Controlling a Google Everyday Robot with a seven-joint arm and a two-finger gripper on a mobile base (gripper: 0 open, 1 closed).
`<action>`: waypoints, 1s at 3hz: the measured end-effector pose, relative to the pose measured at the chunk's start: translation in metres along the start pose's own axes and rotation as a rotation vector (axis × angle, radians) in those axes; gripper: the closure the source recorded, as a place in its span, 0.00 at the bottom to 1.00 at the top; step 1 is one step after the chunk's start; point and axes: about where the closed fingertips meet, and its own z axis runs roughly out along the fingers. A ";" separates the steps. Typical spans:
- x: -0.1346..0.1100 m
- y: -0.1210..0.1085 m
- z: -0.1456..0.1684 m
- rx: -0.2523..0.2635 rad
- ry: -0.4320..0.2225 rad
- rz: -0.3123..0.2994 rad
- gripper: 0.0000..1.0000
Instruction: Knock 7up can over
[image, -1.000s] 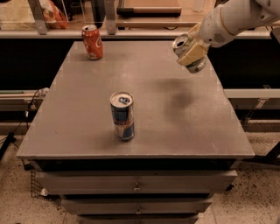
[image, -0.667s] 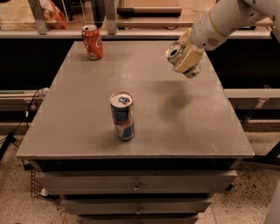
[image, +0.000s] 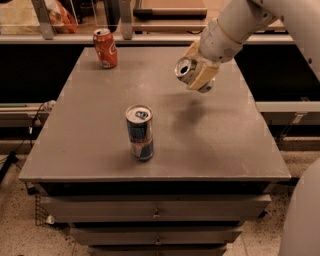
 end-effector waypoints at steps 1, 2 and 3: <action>-0.009 0.003 0.006 -0.033 -0.013 -0.050 0.04; -0.015 0.006 0.011 -0.055 -0.028 -0.087 0.00; -0.018 0.007 0.012 -0.061 -0.043 -0.102 0.00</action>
Offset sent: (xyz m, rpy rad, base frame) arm -0.0178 0.0203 -0.0025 -0.0115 0.0126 0.1586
